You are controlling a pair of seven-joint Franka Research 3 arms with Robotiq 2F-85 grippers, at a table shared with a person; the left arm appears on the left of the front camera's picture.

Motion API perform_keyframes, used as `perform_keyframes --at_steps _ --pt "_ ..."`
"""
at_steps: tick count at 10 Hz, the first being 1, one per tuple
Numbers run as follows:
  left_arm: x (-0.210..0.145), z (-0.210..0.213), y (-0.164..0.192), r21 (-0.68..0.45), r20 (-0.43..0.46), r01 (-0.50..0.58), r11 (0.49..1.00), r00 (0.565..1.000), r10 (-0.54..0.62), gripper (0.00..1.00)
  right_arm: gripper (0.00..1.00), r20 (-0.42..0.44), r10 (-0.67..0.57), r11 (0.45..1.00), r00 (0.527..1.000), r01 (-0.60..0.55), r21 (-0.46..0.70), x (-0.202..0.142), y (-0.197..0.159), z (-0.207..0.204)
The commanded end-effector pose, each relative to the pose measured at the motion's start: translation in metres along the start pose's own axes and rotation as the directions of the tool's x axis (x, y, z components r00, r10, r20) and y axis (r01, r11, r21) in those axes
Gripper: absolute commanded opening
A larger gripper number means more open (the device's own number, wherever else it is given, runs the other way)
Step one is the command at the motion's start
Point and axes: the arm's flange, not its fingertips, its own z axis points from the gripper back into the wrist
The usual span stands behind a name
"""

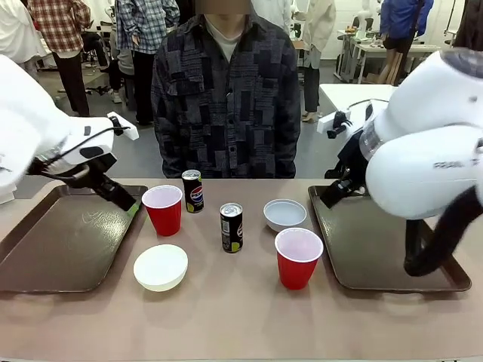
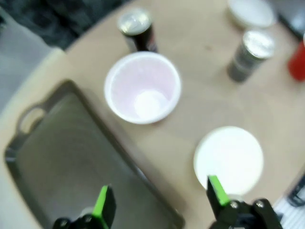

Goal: Prepare tableware on both trays.
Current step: Pick up a Picnic Bowl from the table and place it on a Handle tray.

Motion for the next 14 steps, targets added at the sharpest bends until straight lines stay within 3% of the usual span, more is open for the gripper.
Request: perform_keyframes --at_steps 1,4,5,6,7,10,11,12,13,14 --pt "-0.066 0.038 -0.023 -0.076 -0.082 0.025 0.997 0.996 -0.032 1.00 1.00 -0.146 -0.056 0.996 0.988 0.065 0.054 -0.102 0.034 0.033" --pt "-0.106 0.063 -0.056 -0.041 -0.149 0.025 0.999 0.988 -0.031 1.00 1.00 -0.224 -0.101 0.991 0.969 0.119 0.067 -0.164 0.060 0.041" --pt "-0.107 0.062 -0.055 -0.007 -0.168 -0.003 1.000 0.986 0.001 1.00 1.00 -0.239 -0.091 0.996 0.967 0.094 0.000 -0.168 0.062 0.036" --pt "-0.098 0.053 -0.050 0.055 -0.128 -0.058 0.997 0.990 0.064 1.00 1.00 -0.185 -0.101 0.992 0.977 0.085 -0.090 -0.153 0.055 0.026" --pt "-0.042 0.089 -0.040 -0.055 -0.159 0.030 0.998 0.987 -0.039 1.00 1.00 -0.253 -0.071 0.995 0.965 0.086 0.049 -0.065 0.036 0.088" --pt "-0.043 0.092 -0.042 -0.023 -0.160 0.005 1.000 0.987 -0.008 1.00 1.00 -0.253 -0.071 0.995 0.965 0.086 0.049 -0.065 0.036 0.088" --pt "-0.045 0.093 -0.024 -0.082 -0.126 0.004 0.997 0.992 -0.014 1.00 1.00 -0.247 -0.080 0.996 0.966 0.086 0.014 -0.066 0.038 0.092" --pt "-0.055 0.105 0.001 -0.260 -0.039 -0.035 0.965 0.999 0.026 1.00 1.00 -0.225 -0.176 0.967 0.958 0.211 0.140 -0.078 0.006 0.105" --pt "-0.069 0.113 0.033 -0.406 0.059 -0.094 0.909 0.990 0.129 1.00 1.00 -0.195 -0.264 0.901 0.945 0.313 0.300 -0.098 -0.029 0.119" --pt "-0.085 0.116 0.058 -0.507 0.099 -0.158 0.847 0.966 0.239 1.00 1.00 -0.173 -0.320 0.828 0.932 0.364 0.427 -0.120 -0.056 0.130"
